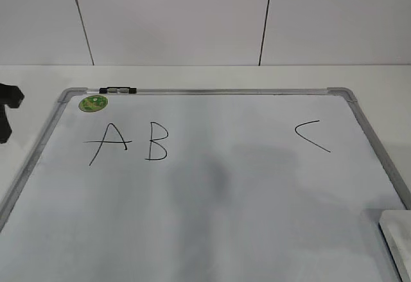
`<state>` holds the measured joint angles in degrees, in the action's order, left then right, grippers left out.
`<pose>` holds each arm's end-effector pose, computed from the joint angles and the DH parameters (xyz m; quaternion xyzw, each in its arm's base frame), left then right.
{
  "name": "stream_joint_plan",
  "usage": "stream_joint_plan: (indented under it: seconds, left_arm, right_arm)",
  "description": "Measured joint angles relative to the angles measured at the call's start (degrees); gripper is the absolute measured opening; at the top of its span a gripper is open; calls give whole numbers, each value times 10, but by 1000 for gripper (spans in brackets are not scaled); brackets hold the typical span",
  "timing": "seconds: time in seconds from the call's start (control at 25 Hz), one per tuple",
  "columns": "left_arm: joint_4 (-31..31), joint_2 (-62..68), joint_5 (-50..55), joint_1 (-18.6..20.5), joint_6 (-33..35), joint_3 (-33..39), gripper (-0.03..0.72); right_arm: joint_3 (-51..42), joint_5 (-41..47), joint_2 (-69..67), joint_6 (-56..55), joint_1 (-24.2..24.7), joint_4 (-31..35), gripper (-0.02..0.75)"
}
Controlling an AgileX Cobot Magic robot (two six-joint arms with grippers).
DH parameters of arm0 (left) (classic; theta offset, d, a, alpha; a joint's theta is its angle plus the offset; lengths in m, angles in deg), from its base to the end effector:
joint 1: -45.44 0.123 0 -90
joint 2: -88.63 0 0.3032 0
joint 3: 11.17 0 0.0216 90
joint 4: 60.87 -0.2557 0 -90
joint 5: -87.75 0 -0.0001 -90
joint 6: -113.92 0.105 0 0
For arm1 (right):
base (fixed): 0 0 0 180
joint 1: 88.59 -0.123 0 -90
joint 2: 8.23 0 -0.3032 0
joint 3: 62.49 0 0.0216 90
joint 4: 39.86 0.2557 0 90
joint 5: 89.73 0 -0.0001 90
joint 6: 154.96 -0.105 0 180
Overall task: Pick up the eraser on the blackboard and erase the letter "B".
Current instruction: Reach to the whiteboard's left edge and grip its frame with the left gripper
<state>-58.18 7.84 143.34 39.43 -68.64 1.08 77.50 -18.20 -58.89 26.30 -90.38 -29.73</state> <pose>0.3157 -0.0373 0.2466 0.0189 0.9932 -0.0291 0.1109 0.0952 0.0205 0.2777 -0.0115 0.9841 0.0878 0.1537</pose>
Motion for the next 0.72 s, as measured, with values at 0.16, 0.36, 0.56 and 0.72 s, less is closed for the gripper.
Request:
stream_joint_plan:
  seconds: [0.16,0.36,0.56,0.72]
  left_arm:
    - [0,69,-13,0,0,-36,238]
    - [-1,129,-21,2,9,-65,238]
    - [0,167,-25,18,13,-78,238]
    - [0,178,-26,27,26,-78,238]
  right_arm:
    - [0,0,0,0,0,-2,519]
    - [0,0,0,0,0,-4,519]
    - [0,0,0,0,0,-5,519]
    - [0,0,0,0,0,-5,519]
